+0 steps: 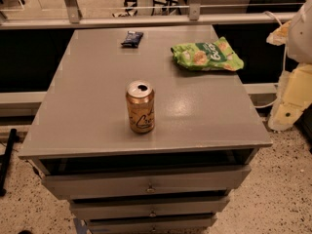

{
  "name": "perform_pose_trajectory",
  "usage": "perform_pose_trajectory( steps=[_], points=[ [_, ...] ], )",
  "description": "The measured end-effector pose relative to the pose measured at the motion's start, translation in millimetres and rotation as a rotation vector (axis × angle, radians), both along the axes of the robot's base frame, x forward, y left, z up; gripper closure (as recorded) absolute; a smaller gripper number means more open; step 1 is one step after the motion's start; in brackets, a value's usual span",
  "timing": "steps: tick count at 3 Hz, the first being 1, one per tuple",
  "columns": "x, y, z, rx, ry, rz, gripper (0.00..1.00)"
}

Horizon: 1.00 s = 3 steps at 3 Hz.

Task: Move rxbar blueberry near orange can

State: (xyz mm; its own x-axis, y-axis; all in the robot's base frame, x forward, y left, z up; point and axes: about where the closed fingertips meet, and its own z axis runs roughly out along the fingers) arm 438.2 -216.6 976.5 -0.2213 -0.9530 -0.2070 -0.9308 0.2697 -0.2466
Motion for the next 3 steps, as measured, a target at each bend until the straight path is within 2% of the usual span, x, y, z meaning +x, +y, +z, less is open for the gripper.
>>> perform_pose_trajectory(
  steps=[2,3],
  points=[
    [4.1,4.0,0.7,0.013,-0.018,0.017,0.00],
    [43.8,28.6,-7.2,0.091,-0.073,0.084,0.00]
  ],
)
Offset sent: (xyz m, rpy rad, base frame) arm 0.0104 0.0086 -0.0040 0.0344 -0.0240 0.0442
